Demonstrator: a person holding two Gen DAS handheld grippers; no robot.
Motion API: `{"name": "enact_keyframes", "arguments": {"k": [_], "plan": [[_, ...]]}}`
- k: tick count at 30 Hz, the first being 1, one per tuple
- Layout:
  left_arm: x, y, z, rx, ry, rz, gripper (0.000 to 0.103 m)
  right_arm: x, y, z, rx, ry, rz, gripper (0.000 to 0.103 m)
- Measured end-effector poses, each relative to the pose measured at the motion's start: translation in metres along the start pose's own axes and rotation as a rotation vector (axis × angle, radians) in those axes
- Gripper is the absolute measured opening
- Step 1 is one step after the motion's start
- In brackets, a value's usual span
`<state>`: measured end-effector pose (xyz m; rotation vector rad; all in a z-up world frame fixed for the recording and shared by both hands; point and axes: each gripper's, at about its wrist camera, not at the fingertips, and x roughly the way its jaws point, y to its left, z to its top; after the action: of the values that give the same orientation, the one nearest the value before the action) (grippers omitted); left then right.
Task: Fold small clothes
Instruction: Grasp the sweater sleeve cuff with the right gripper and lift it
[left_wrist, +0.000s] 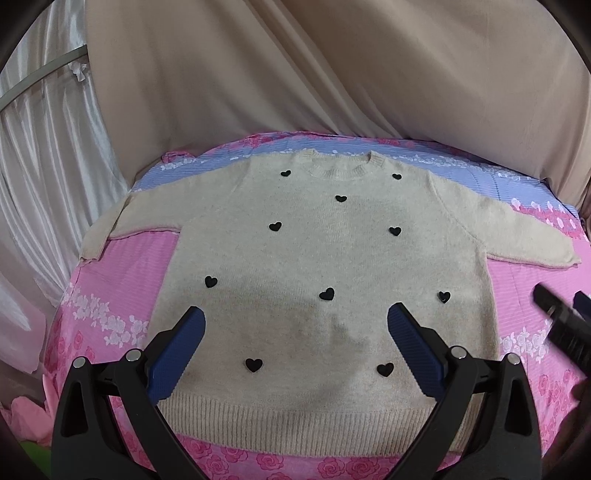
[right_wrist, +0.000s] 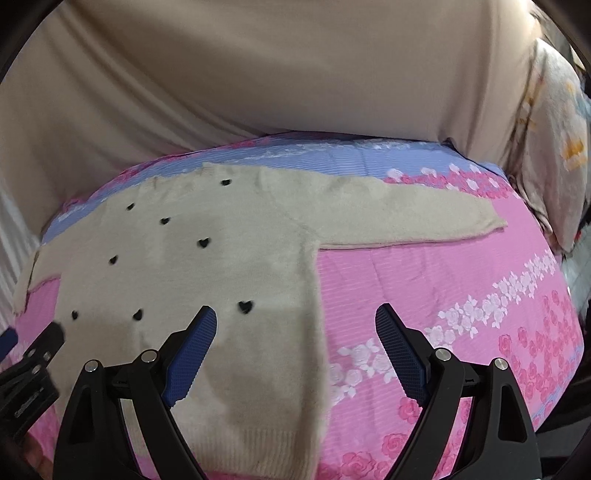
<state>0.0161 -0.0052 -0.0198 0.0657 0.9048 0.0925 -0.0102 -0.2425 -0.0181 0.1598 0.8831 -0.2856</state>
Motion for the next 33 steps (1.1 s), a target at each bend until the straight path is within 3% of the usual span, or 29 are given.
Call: {"name": "enact_keyframes", "arguments": {"k": [8, 13, 19, 24, 27, 28, 29, 33], "plan": [[0.012, -0.004, 0.005, -0.012, 0.024, 0.053, 0.097, 0.077, -0.186, 0.061, 0.303, -0.018, -0.250, 0.079], [0.026, -0.017, 0.010, 0.006, 0.056, 0.076, 0.097, 0.129, -0.288, 0.093, 0.447, 0.006, -0.296, 0.061], [0.041, -0.032, 0.017, 0.041, 0.084, 0.080, 0.097, 0.193, -0.366, 0.107, 0.635, 0.085, -0.260, 0.059], [0.056, -0.039, 0.022, 0.056, 0.111, 0.078, 0.097, 0.229, -0.388, 0.113, 0.674, 0.130, -0.298, 0.056], [0.064, -0.040, 0.025, 0.063, 0.125, 0.081, 0.097, 0.242, -0.389, 0.115, 0.681, 0.130, -0.261, 0.031], [0.066, -0.040, 0.025, 0.063, 0.129, 0.082, 0.097, 0.242, -0.387, 0.116, 0.679, 0.117, -0.250, 0.015], [0.068, -0.039, 0.026, 0.062, 0.133, 0.082, 0.097, 0.243, -0.386, 0.118, 0.682, 0.113, -0.217, 0.007], [0.073, -0.036, 0.028, 0.048, 0.140, 0.076, 0.097, 0.216, -0.373, 0.131, 0.730, 0.007, -0.077, 0.007]]}}
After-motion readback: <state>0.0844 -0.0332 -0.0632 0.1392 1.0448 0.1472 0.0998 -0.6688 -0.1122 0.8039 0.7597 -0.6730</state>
